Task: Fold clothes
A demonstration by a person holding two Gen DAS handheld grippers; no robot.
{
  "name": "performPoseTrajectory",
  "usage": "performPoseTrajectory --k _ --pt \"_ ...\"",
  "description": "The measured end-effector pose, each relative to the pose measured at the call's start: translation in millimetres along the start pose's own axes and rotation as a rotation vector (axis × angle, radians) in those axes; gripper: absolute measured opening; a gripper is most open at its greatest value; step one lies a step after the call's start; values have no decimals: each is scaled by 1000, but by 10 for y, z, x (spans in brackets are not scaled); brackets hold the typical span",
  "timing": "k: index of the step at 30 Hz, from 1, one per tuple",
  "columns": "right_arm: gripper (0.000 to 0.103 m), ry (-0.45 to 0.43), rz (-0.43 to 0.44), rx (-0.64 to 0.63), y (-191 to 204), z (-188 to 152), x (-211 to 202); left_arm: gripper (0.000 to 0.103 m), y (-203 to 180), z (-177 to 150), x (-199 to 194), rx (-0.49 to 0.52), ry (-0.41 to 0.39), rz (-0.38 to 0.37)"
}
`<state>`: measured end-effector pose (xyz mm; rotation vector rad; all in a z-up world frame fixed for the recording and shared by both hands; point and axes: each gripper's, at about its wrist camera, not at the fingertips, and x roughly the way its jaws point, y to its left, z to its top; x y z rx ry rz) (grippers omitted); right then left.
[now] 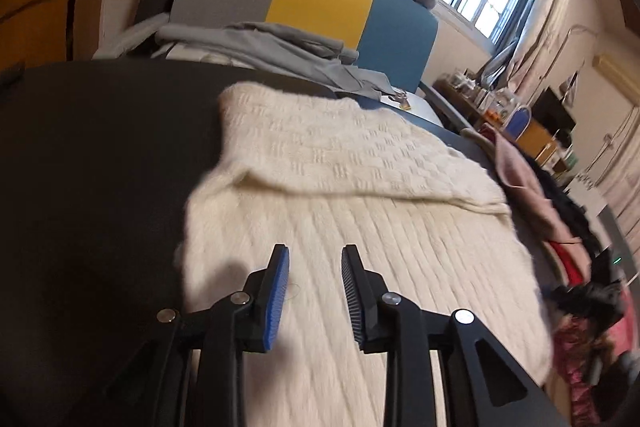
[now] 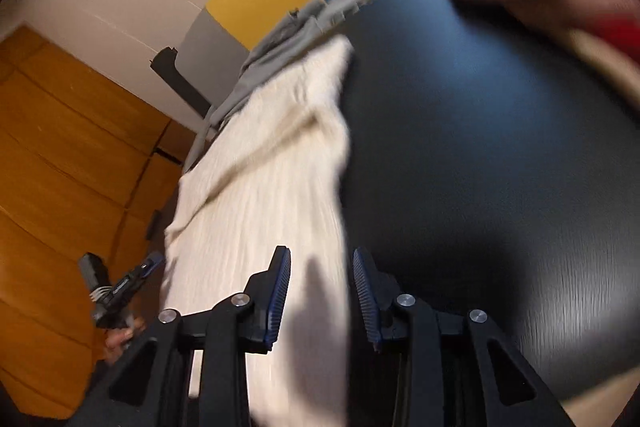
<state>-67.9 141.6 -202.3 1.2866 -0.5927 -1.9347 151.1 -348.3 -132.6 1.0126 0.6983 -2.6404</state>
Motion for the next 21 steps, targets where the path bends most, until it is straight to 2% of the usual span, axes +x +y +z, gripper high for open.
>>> performPoseTrajectory --k 7,10,13,16,18,20,21 --pt "33 113 137 30 -2 -386 68 29 353 -523 -508 -108 43 -1" --pt "33 156 168 18 50 -477 128 31 412 -783 -588 -113 105 10" --pt "33 160 186 22 47 -540 156 31 441 -968 -664 -129 131 -10" --pt "33 154 215 70 -12 -576 164 32 442 -1018 -697 -140 148 -23" --pt "33 147 229 90 -36 -600 159 32 427 -1038 -698 -155 167 -58" --pt "36 139 227 69 0 -625 154 32 373 -1076 -651 -158 197 -88" --pt "41 134 233 58 27 -632 160 32 367 -1098 -632 -176 213 -103"
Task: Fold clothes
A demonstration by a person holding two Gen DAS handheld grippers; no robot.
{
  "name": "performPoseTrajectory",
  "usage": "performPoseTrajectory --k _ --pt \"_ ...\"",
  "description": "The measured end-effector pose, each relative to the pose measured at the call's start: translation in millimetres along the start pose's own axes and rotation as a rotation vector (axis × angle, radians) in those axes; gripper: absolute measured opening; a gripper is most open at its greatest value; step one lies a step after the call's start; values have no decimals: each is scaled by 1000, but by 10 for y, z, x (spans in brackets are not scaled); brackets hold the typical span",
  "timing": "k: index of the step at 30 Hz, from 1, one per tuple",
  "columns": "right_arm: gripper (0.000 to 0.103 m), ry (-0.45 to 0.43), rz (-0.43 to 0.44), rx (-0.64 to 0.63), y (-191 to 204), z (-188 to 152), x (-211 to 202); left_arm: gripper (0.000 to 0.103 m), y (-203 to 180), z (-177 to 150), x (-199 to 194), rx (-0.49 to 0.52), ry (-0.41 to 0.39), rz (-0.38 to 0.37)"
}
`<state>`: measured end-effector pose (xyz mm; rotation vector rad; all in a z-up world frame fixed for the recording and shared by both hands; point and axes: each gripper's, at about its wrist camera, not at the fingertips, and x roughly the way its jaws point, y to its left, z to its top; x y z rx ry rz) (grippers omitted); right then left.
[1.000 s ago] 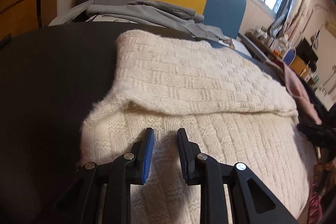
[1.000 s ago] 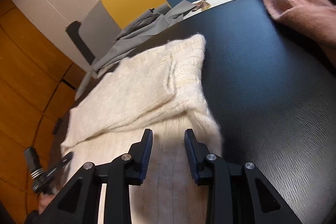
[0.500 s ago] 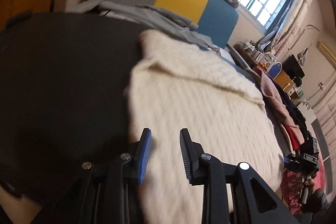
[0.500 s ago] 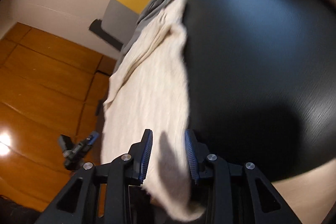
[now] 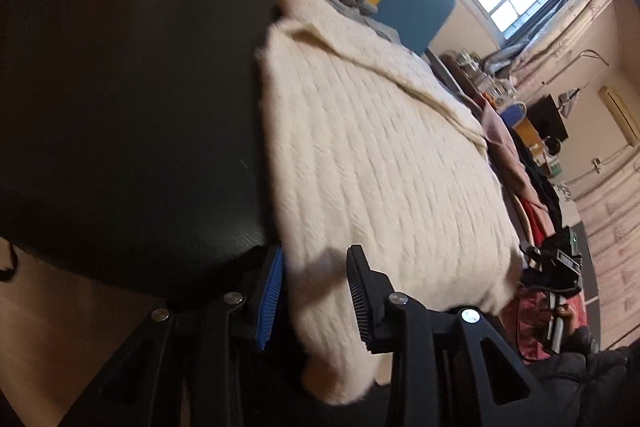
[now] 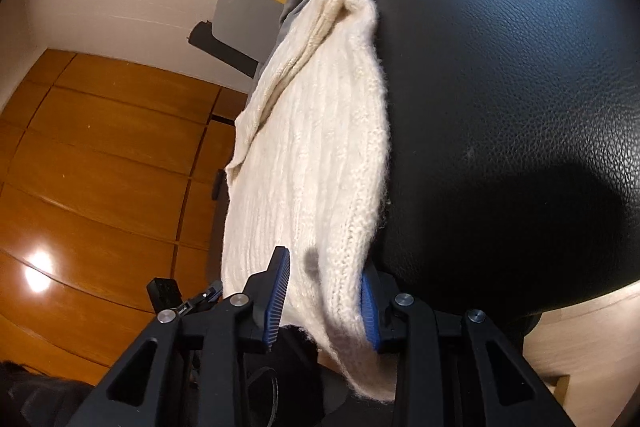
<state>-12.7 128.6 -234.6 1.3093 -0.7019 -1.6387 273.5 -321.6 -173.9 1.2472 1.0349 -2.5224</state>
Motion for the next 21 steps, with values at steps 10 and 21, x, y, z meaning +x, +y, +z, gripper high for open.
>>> performPoseTrajectory --k 10,21 --pt "51 65 -31 -64 176 35 116 24 43 -82 89 -152 66 -210" --pt "9 96 -172 -97 137 -6 53 12 -140 40 213 -99 74 -182"
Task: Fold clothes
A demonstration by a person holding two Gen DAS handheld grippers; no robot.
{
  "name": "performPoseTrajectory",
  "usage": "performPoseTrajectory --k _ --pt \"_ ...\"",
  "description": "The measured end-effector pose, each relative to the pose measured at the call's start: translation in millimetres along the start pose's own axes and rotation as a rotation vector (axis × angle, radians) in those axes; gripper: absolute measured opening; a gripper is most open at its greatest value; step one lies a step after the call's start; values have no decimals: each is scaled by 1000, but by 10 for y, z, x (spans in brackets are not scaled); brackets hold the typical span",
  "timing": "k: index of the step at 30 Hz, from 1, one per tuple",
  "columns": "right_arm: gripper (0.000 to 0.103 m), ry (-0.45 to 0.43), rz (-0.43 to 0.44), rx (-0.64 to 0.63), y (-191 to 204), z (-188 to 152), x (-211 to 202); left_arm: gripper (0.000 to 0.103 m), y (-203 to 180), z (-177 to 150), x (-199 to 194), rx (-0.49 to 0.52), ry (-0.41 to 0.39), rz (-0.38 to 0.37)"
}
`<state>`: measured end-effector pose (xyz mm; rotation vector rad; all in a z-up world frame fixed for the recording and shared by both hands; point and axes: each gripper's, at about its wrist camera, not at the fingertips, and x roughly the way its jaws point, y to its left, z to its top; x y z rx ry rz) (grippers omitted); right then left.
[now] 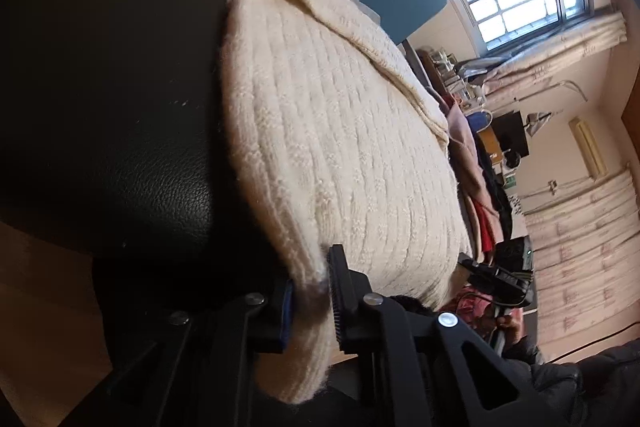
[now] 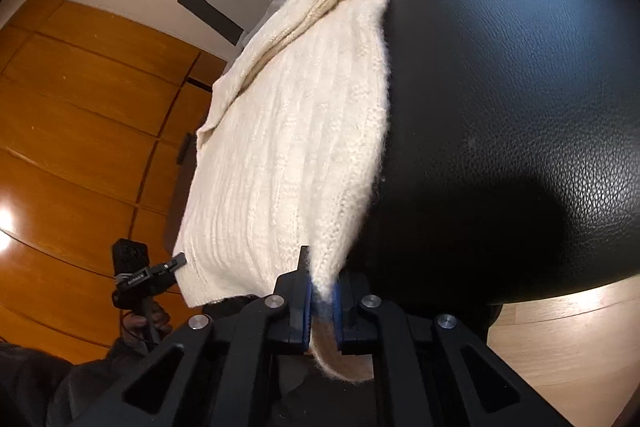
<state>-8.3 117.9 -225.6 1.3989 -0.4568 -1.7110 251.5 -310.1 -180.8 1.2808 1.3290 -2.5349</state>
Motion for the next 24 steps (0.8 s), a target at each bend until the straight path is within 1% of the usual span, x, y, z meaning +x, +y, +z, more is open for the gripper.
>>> performPoseTrajectory --k 2,6,10,15,19,21,24 --pt "9 -2 3 -3 37 22 -13 9 -51 29 -44 8 -16 -37" --pt "8 -17 51 -26 161 107 -47 9 -147 110 -161 16 -52 -118" --pt "8 -50 143 -34 301 259 -85 8 -261 244 -282 28 -97 -217" --pt "8 -107 253 -20 410 577 -41 8 -413 571 -300 42 -151 -298" --pt "8 -163 296 -1 548 881 83 8 -494 968 -276 65 -200 -340" --pt "8 -177 292 -4 566 1079 157 8 -511 1207 -212 68 -219 -348" --pt "8 -199 262 18 556 1385 291 8 -516 1585 -99 63 -248 -354"
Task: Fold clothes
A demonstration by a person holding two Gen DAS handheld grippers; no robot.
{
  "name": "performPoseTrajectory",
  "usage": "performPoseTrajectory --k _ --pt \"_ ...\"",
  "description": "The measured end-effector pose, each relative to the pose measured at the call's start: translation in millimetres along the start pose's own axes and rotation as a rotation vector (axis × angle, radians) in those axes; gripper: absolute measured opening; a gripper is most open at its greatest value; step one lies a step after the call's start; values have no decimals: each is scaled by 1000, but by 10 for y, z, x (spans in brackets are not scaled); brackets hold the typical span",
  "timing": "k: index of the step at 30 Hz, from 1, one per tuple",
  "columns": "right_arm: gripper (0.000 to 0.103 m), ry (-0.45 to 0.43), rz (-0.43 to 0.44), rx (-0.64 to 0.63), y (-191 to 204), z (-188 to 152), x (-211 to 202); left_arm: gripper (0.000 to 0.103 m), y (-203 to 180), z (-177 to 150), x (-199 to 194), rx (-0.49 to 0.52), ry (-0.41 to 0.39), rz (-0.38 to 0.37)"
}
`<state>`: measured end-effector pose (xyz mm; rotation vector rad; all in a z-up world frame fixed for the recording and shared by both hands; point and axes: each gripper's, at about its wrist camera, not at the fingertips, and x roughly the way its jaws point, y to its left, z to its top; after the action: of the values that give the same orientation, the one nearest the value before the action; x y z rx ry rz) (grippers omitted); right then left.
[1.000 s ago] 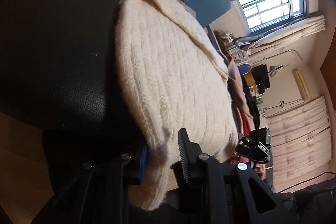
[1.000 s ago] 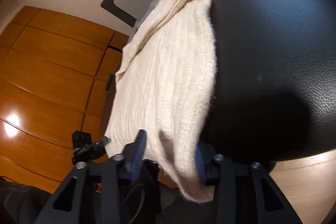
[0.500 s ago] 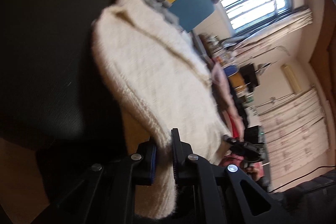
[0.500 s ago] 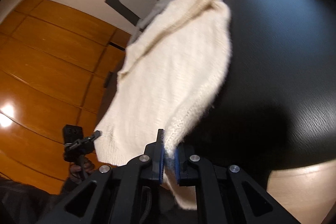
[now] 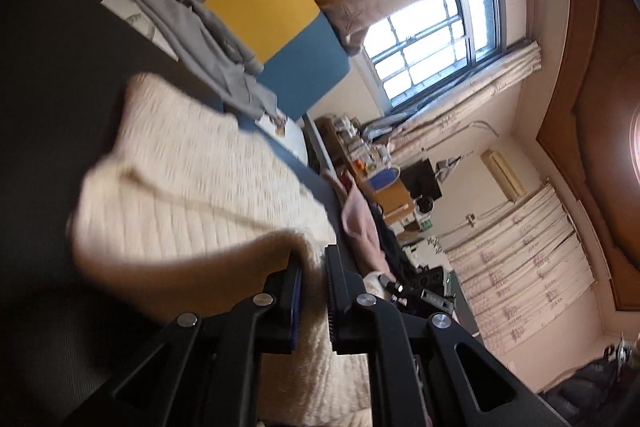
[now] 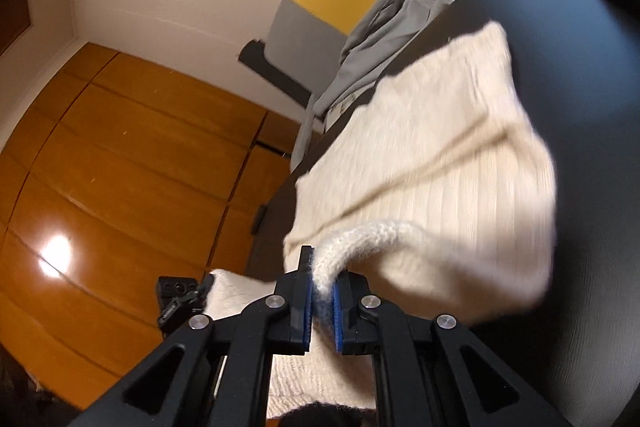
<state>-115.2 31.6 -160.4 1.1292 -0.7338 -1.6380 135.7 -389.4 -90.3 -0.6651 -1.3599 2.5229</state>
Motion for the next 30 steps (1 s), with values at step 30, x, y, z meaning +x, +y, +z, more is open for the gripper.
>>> performPoseTrajectory --k 30 --pt "19 -6 -86 219 -776 439 88 7 1220 -109 452 -324 -5 128"
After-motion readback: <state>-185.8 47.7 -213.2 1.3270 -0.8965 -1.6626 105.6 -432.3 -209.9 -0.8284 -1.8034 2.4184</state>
